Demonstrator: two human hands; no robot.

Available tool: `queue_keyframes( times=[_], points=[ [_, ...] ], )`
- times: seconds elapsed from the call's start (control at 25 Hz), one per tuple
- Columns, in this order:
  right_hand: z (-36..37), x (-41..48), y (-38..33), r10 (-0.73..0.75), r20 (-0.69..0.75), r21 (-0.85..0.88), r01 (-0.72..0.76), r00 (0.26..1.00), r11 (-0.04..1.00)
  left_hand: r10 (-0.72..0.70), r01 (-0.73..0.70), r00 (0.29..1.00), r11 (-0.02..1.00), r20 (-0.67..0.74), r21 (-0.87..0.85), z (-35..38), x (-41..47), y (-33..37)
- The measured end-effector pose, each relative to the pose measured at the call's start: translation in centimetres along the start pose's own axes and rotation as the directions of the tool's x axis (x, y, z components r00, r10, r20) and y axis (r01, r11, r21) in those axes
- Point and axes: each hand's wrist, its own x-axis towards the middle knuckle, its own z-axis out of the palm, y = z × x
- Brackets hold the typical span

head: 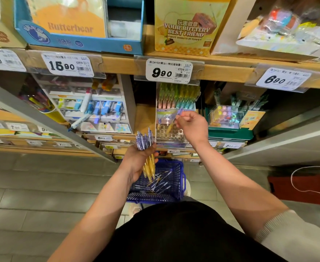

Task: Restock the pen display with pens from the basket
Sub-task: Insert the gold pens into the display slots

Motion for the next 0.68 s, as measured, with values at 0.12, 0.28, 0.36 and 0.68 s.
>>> queue_keyframes(
  times=[0.12, 0.28, 0.36, 0.68],
  points=[
    [1.8, 1.0, 0.9, -0.097, -0.053, -0.089, 0.092, 0.994, 0.992, -0.003, 0.003, 1.000, 0.999, -0.002, -0.053, 0.0, -0.1, -0.2],
    [4.1, 2.0, 2.8, -0.150, -0.009, -0.183, 0.146, 0.989, 0.972, -0.015, 0.015, 1.000, 0.996, 0.000, -0.086, -0.5, -0.1, -0.4],
    [4.8, 2.3, 3.5, -0.167, 0.004, -0.253, 0.163, 0.986, 0.954, -0.020, 0.021, 1.000, 0.996, 0.004, -0.086, -0.9, -0.1, -0.4],
    [5.4, 2.9, 5.2, -0.107, 0.150, -0.452, 0.165, 0.983, 0.877, -0.067, 0.067, 0.998, 0.988, 0.007, -0.140, -1.8, -0.4, -0.9]
  ],
)
